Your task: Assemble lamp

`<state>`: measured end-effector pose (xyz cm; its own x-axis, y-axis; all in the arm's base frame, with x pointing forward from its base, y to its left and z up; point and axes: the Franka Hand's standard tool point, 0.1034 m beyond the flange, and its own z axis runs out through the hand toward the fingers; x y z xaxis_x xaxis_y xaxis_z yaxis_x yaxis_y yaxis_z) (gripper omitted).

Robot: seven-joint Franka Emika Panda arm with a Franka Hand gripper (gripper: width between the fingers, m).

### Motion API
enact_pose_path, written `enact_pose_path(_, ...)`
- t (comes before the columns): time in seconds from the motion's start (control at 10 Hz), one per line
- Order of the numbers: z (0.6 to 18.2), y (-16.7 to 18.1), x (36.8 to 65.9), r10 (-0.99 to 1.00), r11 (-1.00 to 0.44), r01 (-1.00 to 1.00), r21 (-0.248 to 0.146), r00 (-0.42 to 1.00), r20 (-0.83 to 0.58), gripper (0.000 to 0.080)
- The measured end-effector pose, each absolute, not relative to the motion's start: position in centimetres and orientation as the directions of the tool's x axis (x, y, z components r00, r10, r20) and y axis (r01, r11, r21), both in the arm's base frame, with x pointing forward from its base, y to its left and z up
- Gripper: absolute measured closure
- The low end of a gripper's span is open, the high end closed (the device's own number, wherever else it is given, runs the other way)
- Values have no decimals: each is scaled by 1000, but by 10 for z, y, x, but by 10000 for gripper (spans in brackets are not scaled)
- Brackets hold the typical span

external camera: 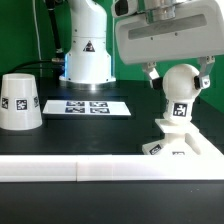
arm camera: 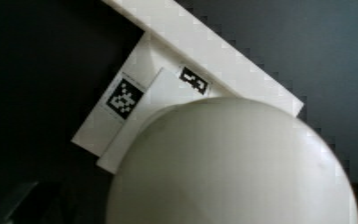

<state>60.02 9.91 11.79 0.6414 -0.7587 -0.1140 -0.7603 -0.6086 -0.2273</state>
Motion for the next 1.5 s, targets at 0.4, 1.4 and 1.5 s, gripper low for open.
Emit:
enact_pose_path(0.4, 117, 102, 599, -472, -858, -463, -223, 881, -12, 100)
enact_pose_path(1.4, 117, 102, 597, 382, -917, 390, -80, 919, 101, 100)
enact_pose_path(1.5, 118, 102, 599, 479, -872, 486, -64, 873, 93, 100)
